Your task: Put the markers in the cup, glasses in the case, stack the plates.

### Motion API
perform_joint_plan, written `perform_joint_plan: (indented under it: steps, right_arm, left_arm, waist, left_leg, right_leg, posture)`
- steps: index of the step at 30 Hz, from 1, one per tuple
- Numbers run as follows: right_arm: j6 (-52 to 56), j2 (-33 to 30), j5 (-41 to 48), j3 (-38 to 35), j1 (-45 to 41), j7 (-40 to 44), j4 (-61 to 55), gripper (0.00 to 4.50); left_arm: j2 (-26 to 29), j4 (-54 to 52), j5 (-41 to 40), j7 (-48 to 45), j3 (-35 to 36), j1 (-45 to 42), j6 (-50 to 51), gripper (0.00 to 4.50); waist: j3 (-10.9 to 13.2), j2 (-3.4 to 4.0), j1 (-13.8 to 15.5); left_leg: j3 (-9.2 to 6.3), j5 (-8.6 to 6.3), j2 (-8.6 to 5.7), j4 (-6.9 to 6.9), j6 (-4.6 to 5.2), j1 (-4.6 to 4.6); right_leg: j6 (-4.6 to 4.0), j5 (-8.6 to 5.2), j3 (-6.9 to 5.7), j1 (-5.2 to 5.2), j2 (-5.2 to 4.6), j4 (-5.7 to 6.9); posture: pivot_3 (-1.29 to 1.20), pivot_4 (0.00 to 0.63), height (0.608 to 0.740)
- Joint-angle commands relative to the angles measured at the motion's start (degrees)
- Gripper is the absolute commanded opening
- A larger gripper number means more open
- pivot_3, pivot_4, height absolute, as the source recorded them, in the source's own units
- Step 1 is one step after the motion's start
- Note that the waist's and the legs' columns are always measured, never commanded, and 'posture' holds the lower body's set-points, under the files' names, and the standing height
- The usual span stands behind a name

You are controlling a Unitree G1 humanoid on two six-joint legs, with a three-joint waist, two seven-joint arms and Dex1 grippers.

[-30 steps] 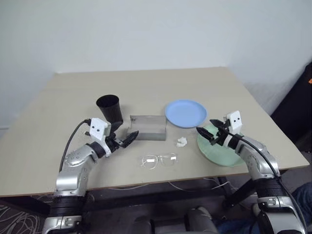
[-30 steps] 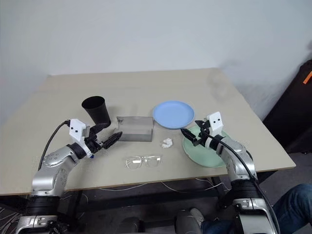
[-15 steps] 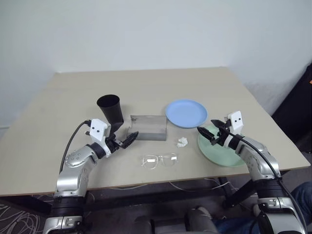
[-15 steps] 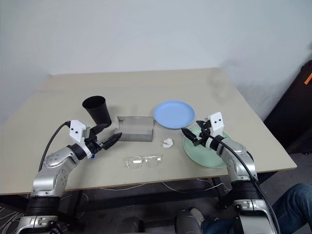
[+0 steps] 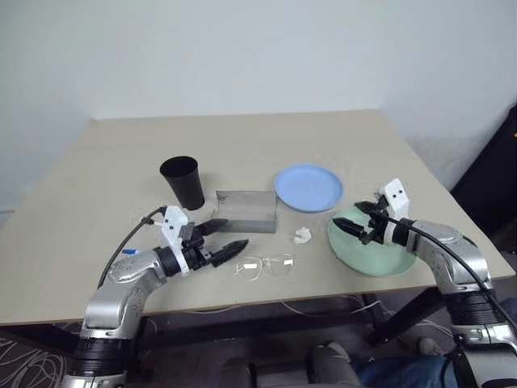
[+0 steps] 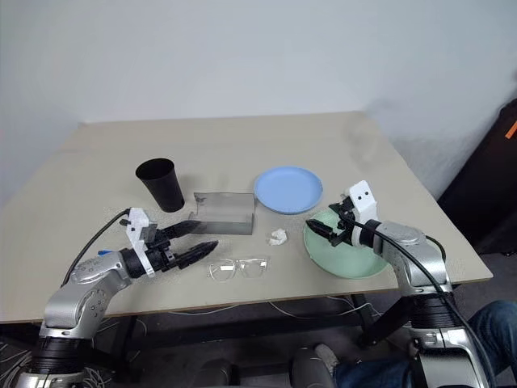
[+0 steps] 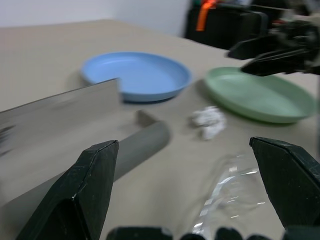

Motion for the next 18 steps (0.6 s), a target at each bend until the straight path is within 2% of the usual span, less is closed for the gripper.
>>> perform_joint_plan:
  steps: [1, 6, 10, 18]
  right_arm:
    - [8.8, -2.3, 3.3, 0.3, -0.7, 1.0, -6.4, 4.50]
    - [14.7, -5.8, 2.5, 5.4, 0.1, 1.6, -10.9, 4.50]
    - [21.2, -5.2, 1.2, 7.3, -1.2, -3.0, -11.0, 4.50]
    - [23.1, -6.2, -1.5, 11.1, -1.1, -6.0, -14.4, 4.50]
  left_arm:
    - [0.5, -2.0, -0.1, -0.3, -0.7, -1.6, 0.2, 4.46]
    - [0.0, -1.6, 0.7, -0.2, -2.1, -2.2, 0.0, 4.46]
    - [-0.1, -2.0, 1.5, -0.3, -3.6, -2.1, -0.7, 4.46]
    - [-0.9, -2.3, 2.1, 0.3, -4.8, -1.6, -1.2, 4.46]
  waist:
    - [0.0, -0.03, 0.0]
    - [0.0, -0.03, 0.1]
    - [0.0, -0.08, 0.1]
    - [0.1, -0.15, 0.1]
  left_leg:
    - [0.00, 0.00, 0.00, 0.02, 0.00, -0.01]
    - [0.00, 0.01, 0.00, 0.13, 0.01, -0.39]
    - [0.01, 0.01, 0.00, 0.13, 0.01, -0.41]
    - [0.01, 0.01, 0.00, 0.15, 0.01, -0.43]
  right_leg:
    - [0.00, 0.00, 0.00, 0.00, 0.00, 0.00]
    - [0.00, 0.00, 0.00, -0.33, 0.00, 0.03]
    - [0.00, 0.00, 0.00, -0.37, 0.00, 0.03]
    - [0.01, 0.00, 0.00, -0.37, 0.00, 0.03]
  posture:
    - [0.00, 0.000, 0.740]
    - [0.00, 0.000, 0.740]
    - [0.00, 0.000, 0.740]
    - [0.00, 0.000, 0.740]
